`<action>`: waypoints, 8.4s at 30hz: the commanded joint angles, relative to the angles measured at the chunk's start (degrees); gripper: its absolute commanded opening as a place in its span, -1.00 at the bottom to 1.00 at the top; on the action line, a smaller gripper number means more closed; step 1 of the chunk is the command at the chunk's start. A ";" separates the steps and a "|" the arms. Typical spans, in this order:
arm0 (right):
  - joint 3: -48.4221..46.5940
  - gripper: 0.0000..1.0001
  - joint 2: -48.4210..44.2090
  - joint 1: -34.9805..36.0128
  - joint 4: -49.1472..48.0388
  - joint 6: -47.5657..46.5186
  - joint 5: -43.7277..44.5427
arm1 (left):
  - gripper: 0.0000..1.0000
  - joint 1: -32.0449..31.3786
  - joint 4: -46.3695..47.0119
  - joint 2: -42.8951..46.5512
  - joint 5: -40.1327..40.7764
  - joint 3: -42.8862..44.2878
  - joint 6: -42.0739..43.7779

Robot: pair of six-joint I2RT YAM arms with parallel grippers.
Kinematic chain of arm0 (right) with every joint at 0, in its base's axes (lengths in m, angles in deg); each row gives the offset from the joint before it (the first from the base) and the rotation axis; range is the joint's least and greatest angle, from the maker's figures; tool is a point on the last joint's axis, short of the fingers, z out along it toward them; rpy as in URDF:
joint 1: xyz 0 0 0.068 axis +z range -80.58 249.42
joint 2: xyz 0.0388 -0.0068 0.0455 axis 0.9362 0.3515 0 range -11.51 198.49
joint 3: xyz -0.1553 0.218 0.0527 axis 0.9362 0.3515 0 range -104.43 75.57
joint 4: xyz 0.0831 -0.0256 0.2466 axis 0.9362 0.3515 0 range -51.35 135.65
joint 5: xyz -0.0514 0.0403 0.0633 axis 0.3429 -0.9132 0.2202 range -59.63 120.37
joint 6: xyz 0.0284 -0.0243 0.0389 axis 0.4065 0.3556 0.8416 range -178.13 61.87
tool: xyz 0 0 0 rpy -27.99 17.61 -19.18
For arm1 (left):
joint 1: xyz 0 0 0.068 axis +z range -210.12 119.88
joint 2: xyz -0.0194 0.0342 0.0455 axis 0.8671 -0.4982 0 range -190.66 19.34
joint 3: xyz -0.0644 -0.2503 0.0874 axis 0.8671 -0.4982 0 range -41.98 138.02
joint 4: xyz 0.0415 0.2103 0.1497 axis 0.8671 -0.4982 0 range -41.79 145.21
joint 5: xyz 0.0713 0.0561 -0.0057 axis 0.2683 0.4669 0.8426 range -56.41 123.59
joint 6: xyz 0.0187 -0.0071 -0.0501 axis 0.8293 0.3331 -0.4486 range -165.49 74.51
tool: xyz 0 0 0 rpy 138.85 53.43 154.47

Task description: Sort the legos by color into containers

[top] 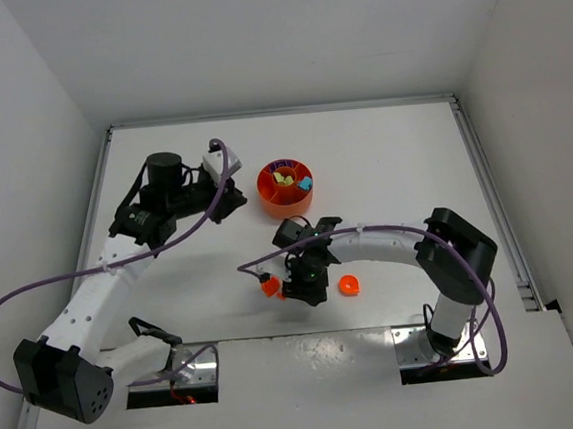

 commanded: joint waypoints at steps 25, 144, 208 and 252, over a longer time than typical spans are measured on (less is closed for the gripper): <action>1.71 -0.25 7.68 4.94 -6.82 -6.35 6.06 | -0.92 2.59 1.83 -0.19 -4.81 2.41 -0.91; -0.65 -1.00 -23.36 -24.14 -2.87 9.03 8.18 | -0.92 -8.75 10.97 -29.62 2.03 10.39 -11.11; -37.92 -1.00 8.72 -22.13 3.46 11.31 4.83 | -0.16 16.64 7.27 -4.50 10.23 0.21 -18.75; -23.00 -0.14 0.48 -20.72 14.33 0.00 2.03 | -0.11 19.90 6.67 -3.71 2.83 -1.63 -16.12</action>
